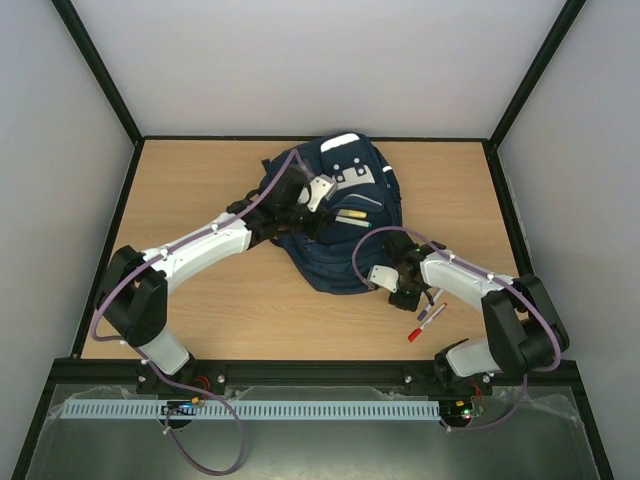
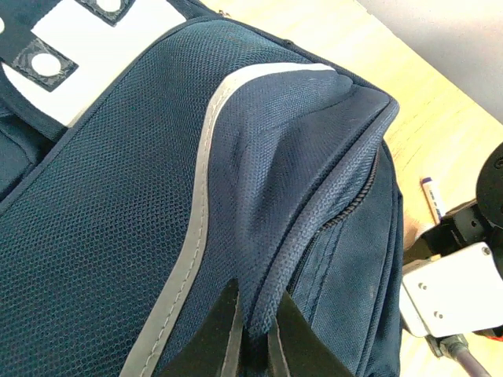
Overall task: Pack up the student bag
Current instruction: Pick up the stationery from the center of the board.
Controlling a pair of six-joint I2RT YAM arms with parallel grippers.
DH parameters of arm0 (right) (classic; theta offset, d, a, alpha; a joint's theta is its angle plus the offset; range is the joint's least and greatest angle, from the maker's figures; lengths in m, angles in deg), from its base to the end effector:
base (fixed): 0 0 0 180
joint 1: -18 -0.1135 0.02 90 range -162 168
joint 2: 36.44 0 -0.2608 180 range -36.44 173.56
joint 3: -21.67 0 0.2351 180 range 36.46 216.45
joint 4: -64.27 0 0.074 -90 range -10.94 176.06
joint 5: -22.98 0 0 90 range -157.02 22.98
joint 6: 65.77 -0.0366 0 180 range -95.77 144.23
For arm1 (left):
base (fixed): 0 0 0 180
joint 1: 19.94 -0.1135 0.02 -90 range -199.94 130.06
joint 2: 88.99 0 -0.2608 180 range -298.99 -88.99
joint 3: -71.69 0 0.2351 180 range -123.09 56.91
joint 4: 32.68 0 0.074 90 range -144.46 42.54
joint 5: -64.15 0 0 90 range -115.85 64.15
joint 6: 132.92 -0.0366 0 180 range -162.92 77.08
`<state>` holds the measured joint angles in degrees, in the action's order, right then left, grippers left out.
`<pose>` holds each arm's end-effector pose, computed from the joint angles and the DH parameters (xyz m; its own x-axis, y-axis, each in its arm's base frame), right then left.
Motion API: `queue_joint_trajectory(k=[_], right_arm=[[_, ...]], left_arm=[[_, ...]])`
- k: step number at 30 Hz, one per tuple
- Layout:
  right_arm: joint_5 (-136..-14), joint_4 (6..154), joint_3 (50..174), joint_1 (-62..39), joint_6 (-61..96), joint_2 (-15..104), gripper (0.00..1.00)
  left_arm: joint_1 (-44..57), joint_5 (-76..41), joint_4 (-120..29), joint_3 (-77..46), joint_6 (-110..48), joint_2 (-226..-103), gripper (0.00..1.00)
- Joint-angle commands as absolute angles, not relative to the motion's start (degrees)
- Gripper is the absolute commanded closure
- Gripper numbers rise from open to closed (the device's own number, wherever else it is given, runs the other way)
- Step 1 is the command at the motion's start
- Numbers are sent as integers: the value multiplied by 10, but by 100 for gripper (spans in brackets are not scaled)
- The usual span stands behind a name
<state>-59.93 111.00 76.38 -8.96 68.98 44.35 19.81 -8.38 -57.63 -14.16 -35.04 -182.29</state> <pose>0.1999 0.0966 0.1622 -0.3109 -0.9419 -0.1269 -0.8959 0.3350 -0.2918 0.2698 -0.2387 0.2850 -0.5184 0.2611 -0.8143 0.7407 0.6129 -0.2751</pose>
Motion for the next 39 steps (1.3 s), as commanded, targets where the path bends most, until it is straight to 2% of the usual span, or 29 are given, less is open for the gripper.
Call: queue_joint_trajectory(k=[1, 4, 10, 17, 29, 34, 39], right_arm=[[-627, 1177, 756, -89, 652, 418, 54], [-588, 1172, 748, -89, 647, 397, 49], [-544, 1160, 741, -89, 642, 401, 50], [-504, 1153, 718, -89, 646, 428, 62], [-567, 1191, 761, -100, 611, 439, 87], [-583, 1243, 801, -157, 611, 372, 91], [-641, 1292, 896, -180, 641, 306, 94]], left_arm=[[208, -67, -551, -157, -365, -1779, 97], [208, -81, -563, -162, -372, -1787, 97], [211, -110, -593, -177, -376, -1804, 97], [213, -128, -603, -180, -382, -1802, 97], [215, -130, -611, -184, -388, -1808, 96], [215, -137, -615, -186, -393, -1804, 96], [215, -139, -619, -189, -395, -1799, 96]])
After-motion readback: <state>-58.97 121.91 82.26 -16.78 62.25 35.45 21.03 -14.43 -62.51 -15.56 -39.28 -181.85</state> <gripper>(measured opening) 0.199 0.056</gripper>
